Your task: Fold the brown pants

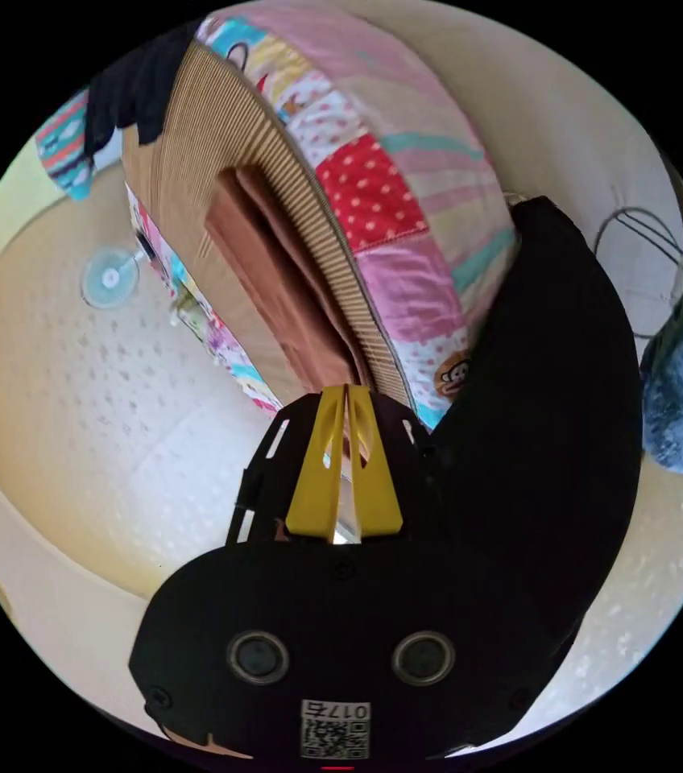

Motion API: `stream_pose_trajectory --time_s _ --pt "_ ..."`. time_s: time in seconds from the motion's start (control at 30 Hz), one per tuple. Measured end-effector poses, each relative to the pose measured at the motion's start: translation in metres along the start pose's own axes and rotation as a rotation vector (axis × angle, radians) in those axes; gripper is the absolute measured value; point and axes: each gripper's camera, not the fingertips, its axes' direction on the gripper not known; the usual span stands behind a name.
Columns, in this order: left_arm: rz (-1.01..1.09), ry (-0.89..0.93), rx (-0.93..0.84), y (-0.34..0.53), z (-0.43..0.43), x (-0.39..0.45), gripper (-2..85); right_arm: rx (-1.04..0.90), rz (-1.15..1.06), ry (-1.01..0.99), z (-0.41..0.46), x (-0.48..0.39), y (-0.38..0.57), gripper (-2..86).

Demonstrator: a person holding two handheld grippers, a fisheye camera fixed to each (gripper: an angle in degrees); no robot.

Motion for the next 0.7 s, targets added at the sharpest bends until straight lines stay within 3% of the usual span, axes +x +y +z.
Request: stream_pose_trajectory --time_s 0.23,0.37,0.43,0.53,0.6,0.7 --pt "0.007 0.151 0.140 0.003 0.028 -0.022 15.5 -0.080 -0.095 0.037 0.015 -0.043 -0.025 0.3" --pt "-0.084 0.211 0.201 -0.013 0.037 -0.031 7.1 -0.104 -0.119 0.052 0.014 -0.047 -0.038 0.4" --pt "-0.011 0.205 0.194 -0.017 0.037 -0.015 5.7 -0.104 -0.189 0.132 0.015 -0.058 -0.043 0.4" --pt "0.252 0.305 0.111 -0.016 0.038 0.024 5.0 -0.234 -0.354 0.418 0.056 -0.090 -0.054 0.4" --pt "0.395 0.292 0.042 -0.007 0.041 0.054 5.0 -0.381 -0.537 0.593 0.123 -0.119 -0.051 0.5" --pt "0.531 0.265 -0.022 0.010 0.050 0.087 4.9 -0.598 -0.737 0.647 0.231 -0.142 -0.023 0.5"
